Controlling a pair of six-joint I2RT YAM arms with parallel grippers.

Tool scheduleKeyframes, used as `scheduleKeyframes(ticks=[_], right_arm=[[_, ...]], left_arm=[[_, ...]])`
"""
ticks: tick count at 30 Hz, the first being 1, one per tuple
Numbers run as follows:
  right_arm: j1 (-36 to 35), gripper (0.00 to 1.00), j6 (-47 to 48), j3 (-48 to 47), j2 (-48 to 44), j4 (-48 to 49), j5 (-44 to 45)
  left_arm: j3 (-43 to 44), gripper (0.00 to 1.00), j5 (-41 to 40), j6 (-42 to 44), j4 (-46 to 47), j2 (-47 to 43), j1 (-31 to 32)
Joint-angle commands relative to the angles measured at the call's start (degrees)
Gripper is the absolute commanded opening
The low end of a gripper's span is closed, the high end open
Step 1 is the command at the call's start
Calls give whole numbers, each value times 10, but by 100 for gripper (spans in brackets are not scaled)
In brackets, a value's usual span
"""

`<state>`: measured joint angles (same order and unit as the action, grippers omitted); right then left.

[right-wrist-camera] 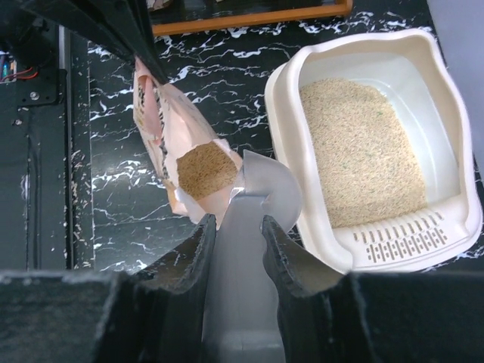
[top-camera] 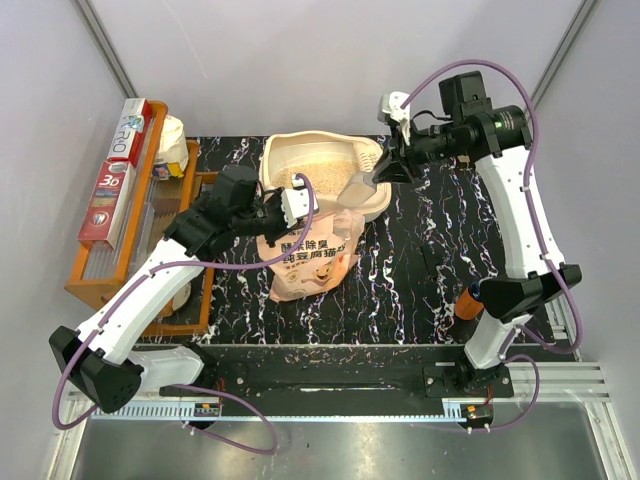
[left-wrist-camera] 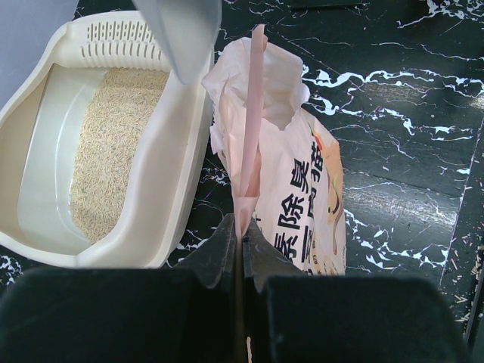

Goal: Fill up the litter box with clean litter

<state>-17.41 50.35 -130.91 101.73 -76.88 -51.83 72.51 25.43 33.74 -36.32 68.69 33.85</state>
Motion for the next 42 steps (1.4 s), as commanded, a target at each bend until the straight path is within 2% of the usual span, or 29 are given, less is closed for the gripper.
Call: scheduleKeyframes(ticks=[1, 7, 12, 16, 21, 28, 31, 34, 35, 37, 38, 40, 41, 42], right_arm=[[1, 0, 14, 40, -47, -170, -2], [-8, 0, 34, 127, -80, -166, -13], [-27, 0, -46, 179, -73, -49, -4], [-55, 0, -85, 178, -41, 6, 17], [-90, 0, -132, 157, -1, 20, 29], [-90, 0, -84, 102, -3, 5, 81], [-90, 0, -93, 119, -14, 36, 80], [-93, 0, -189, 168, -14, 102, 88], [-94, 0, -258, 183, -8, 114, 85], [-97, 0, -310, 192, 0, 132, 80], [-102, 0, -372, 198, 7, 139, 92], [-103, 0, -421, 201, 14, 156, 138], [-104, 0, -484, 220, 4, 170, 169], [-103, 0, -522, 235, -6, 184, 242]], left_arm=[[18, 0, 3, -4, 38, -7, 0], [25, 0, 10, -18, 42, -2, 0], [28, 0, 14, -20, 41, -5, 0], [24, 0, 14, -17, 41, -12, 0], [29, 0, 24, -19, 42, -14, 1], [26, 0, 23, -3, 31, -22, 1], [26, 0, 23, -9, 39, -22, 0], [32, 0, 18, -33, 64, -19, 1], [39, 0, 17, -39, 69, -16, 1], [45, 0, 12, -60, 89, -14, 1], [50, 0, 11, -67, 95, -9, 1], [57, 0, 17, -89, 113, -3, 3], [64, 0, 20, -98, 121, 4, 5], [68, 0, 21, -124, 128, 8, 7]])
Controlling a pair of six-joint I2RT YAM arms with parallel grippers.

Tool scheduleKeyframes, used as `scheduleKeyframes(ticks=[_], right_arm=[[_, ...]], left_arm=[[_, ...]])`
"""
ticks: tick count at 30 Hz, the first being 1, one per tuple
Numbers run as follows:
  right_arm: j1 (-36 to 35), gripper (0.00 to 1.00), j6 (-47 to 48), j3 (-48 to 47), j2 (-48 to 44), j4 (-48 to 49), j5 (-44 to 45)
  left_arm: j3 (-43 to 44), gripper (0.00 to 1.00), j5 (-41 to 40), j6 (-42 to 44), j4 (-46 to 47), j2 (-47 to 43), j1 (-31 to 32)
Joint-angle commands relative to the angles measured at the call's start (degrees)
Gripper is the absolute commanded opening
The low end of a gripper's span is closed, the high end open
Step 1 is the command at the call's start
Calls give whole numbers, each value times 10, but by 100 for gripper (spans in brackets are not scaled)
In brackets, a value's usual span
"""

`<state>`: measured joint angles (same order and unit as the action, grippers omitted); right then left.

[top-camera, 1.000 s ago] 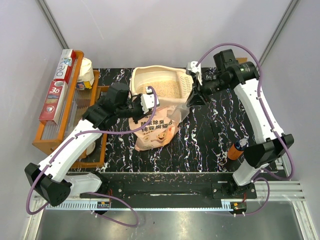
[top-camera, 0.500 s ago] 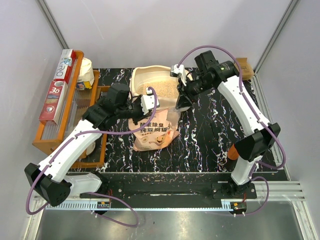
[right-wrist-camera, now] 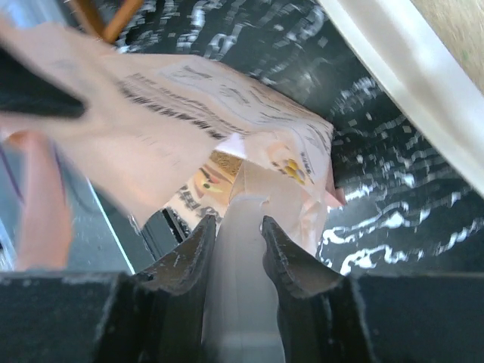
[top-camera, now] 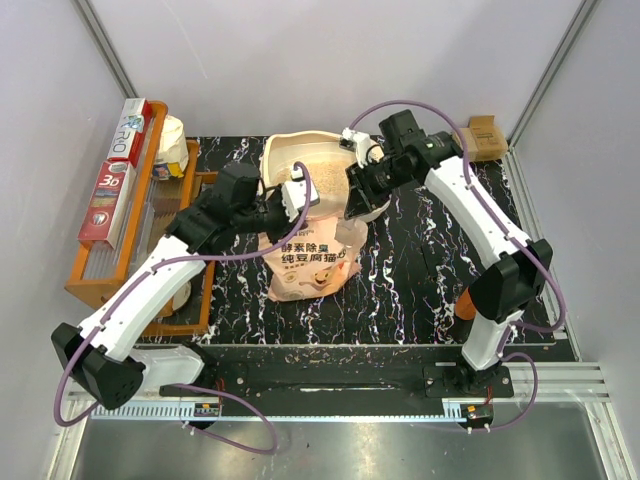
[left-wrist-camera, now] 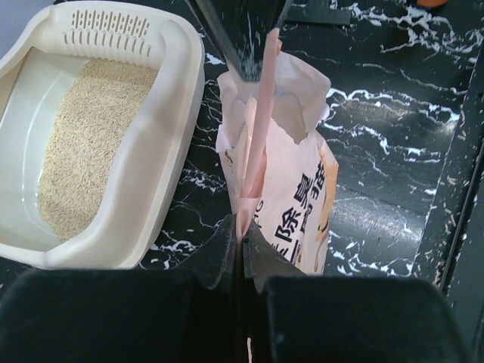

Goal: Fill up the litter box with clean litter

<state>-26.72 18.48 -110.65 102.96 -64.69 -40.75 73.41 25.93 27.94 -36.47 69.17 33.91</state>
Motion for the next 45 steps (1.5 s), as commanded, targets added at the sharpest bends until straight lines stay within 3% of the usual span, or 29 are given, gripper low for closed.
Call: scheduleKeyframes(ticks=[1, 6, 12, 22, 29, 39, 45], right_arm=[[-11, 0, -229, 48, -29, 86, 158], [-10, 0, -272, 110, -91, 99, 276], [-10, 0, -282, 166, -113, 162, 313], [-10, 0, -243, 385, -146, 364, 331], [-10, 0, -291, 445, -131, 395, 250], [-5, 0, -370, 483, -99, 484, 58], [63, 0, -447, 481, -87, 560, -57]], left_arm=[[63, 0, 21, -80, 144, 9, 10], [95, 0, 32, -134, 178, 52, 29], [118, 0, 17, -136, 192, 89, 52], [132, 0, -4, -165, 211, 118, 60], [142, 0, 0, -188, 228, 147, 67], [153, 0, 17, -226, 247, 164, 67], [146, 0, 18, -230, 244, 157, 67]])
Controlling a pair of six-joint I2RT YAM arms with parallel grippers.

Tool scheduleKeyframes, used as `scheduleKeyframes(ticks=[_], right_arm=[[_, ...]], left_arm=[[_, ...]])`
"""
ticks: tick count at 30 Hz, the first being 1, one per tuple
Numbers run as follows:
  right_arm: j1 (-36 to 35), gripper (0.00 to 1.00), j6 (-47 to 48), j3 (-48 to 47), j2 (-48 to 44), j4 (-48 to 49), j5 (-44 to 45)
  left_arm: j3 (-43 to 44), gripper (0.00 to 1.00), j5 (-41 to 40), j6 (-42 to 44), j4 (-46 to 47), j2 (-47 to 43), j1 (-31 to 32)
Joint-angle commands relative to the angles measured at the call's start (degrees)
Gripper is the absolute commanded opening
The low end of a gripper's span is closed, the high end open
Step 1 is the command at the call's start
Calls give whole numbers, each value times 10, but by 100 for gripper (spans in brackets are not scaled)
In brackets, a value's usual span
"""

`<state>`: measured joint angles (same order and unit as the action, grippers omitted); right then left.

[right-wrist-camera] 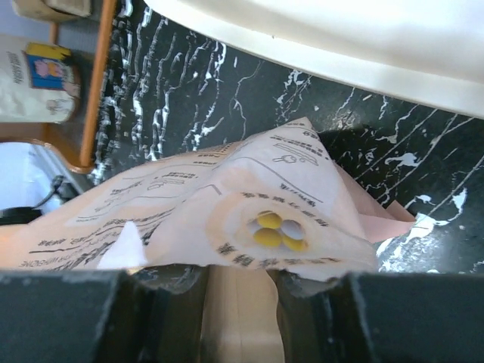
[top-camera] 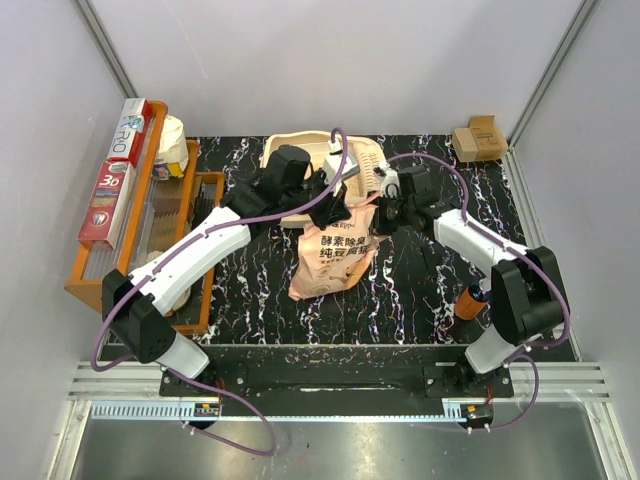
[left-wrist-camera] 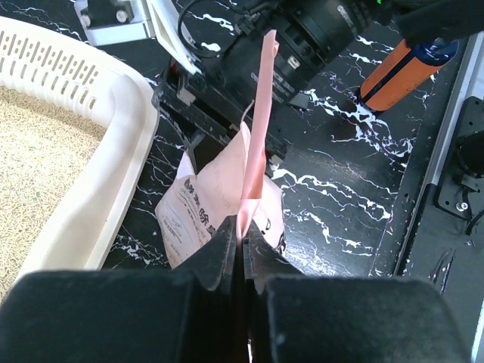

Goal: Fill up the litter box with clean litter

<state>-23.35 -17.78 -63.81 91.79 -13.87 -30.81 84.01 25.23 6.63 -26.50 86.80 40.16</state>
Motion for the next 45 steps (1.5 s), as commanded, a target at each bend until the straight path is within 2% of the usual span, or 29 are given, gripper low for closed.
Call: scheduleKeyframes(ticks=[1, 3, 4, 5, 6, 11, 13, 18, 22, 30, 38, 45], right_arm=[[43, 0, -135, 11, 41, 72, -180], [80, 0, -202, 9, 60, 130, -245], [88, 0, -295, 25, 76, 187, -274], [90, 0, -330, 36, 80, 238, -299], [92, 0, -336, 38, 79, 241, -317], [91, 0, -269, 3, 74, 170, -383], [92, 0, -240, -16, 77, 110, -412], [97, 0, -202, -31, 65, 36, -484], [111, 0, -158, -54, 56, -26, -486], [156, 0, -29, -134, 63, -211, -465], [169, 0, 37, -221, 91, -303, -428], [189, 0, 56, -263, 124, -336, -430]], left_arm=[[39, 0, 25, -14, 143, -20, 5], [37, 0, 22, 0, 135, -22, 5], [35, 0, 20, 3, 133, -23, 4], [34, 0, 19, 9, 131, -24, 4], [34, 0, 17, 13, 127, -24, 4], [34, 0, 12, 33, 112, -33, 5], [38, 0, 10, 42, 100, -37, 5], [37, 0, 3, 98, 70, -49, 4], [48, 0, 12, 145, 37, -57, -6], [77, 0, 82, 308, -70, -74, -49], [92, 0, 122, 327, -124, -74, -61], [85, 0, 97, 330, -126, -87, -61]])
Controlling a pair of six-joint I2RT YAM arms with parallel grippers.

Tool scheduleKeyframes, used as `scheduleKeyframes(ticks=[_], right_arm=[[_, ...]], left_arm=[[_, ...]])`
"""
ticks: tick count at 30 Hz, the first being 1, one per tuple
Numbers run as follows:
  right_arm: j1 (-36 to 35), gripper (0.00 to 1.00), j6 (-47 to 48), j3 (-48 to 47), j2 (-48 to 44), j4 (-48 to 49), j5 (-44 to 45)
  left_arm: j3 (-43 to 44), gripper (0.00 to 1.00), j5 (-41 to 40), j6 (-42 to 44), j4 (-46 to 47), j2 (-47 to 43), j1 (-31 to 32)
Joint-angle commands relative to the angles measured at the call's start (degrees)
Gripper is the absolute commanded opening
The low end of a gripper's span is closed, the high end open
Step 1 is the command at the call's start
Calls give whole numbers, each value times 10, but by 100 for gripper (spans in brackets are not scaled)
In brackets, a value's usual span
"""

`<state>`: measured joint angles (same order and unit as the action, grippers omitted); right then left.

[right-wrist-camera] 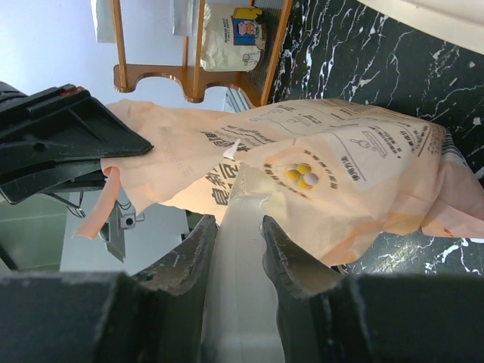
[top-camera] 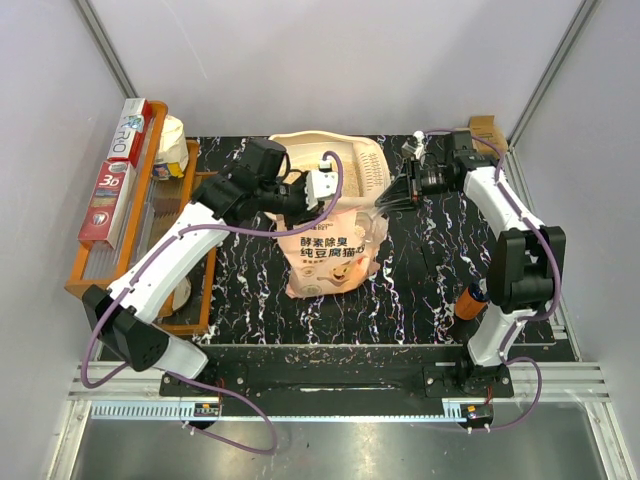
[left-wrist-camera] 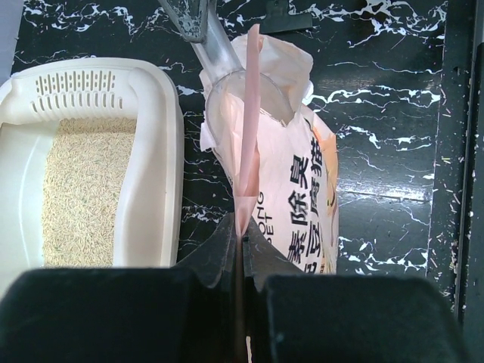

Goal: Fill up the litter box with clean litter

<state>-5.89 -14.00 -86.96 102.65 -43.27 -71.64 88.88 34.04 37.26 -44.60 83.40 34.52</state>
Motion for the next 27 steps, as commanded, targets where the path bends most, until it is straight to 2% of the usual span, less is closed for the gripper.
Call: scheduleKeyframes(ticks=[1, 7, 19, 27], right_arm=[[16, 0, 16, -34, 18, -43, -25], [37, 0, 24, -44, 21, -59, -54], [55, 0, 39, -76, 27, -91, -76], [55, 0, -20, -79, 48, -53, -104]], left_arm=[[34, 0, 1, 23, 56, -53, -4], [7, 0, -52, 35, 63, -78, -4], [-31, 0, -71, 27, 60, -104, -5], [-46, 0, -87, 25, 62, -112, -7]])
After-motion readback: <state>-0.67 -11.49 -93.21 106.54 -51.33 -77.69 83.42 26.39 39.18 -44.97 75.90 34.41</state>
